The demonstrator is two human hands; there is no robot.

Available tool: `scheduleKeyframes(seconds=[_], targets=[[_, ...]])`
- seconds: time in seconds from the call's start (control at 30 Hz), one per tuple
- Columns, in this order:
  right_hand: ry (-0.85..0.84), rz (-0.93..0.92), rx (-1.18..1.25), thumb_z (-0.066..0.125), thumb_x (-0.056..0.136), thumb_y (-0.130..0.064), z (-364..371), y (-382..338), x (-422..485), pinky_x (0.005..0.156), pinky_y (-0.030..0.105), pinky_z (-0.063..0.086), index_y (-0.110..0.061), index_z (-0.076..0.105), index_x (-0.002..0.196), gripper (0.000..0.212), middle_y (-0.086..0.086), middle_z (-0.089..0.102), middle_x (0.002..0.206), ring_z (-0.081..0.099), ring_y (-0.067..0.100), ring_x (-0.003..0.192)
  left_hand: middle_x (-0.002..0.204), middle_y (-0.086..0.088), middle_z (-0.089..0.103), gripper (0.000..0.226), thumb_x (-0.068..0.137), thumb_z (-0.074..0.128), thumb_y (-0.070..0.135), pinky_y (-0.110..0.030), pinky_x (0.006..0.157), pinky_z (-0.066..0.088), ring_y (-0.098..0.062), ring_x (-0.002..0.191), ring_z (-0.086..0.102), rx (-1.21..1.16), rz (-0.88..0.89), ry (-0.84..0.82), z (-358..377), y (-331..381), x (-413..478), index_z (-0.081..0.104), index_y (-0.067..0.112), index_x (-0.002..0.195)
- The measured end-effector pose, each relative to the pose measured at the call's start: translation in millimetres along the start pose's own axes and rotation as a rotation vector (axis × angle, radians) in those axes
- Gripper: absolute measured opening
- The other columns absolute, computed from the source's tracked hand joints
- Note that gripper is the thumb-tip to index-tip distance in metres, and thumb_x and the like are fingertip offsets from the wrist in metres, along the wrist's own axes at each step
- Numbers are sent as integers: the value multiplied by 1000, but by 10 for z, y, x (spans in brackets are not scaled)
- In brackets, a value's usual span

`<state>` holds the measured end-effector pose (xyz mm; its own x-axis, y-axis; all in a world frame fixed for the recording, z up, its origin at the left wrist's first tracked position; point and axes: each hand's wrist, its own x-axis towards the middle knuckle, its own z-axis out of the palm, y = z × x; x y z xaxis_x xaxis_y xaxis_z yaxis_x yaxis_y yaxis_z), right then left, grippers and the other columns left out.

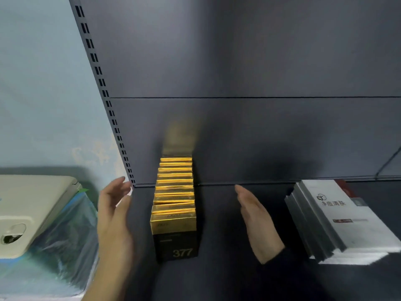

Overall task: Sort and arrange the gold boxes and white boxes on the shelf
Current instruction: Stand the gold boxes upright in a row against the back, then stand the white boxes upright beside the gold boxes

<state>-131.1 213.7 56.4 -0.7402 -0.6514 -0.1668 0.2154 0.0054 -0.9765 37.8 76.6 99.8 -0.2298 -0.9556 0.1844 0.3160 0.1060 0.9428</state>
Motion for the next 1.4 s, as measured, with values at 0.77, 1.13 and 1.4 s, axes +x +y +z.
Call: scheduleKeyframes(seconds=[0.77,1.13,1.4], targets=[[-6,59,-699,59,89,-41,-2798,-624,-81,78,28,57,-15,73,94,30,-1,76,92,72,11,84,122,10,63,46,74,67,42,-25,90,48,-4,108,63,287,-489,-713,2458,-1029,-1740,59,34,118],[-42,127,-527,68,86,-24,-3007,-495,39,77,29,56,-19,72,91,8,-5,77,91,73,12,85,110,16,72,24,97,53,23,-16,82,49,1,100,67,287,-452,-647,2516,-1019,-1831,67,41,105],[209,194,-18,63,85,-6,-3207,-478,25,60,34,55,6,62,107,25,17,76,91,73,30,77,123,7,65,38,94,51,10,-21,93,50,-5,109,64,347,-434,-714,2436,-1084,-1712,66,38,115]])
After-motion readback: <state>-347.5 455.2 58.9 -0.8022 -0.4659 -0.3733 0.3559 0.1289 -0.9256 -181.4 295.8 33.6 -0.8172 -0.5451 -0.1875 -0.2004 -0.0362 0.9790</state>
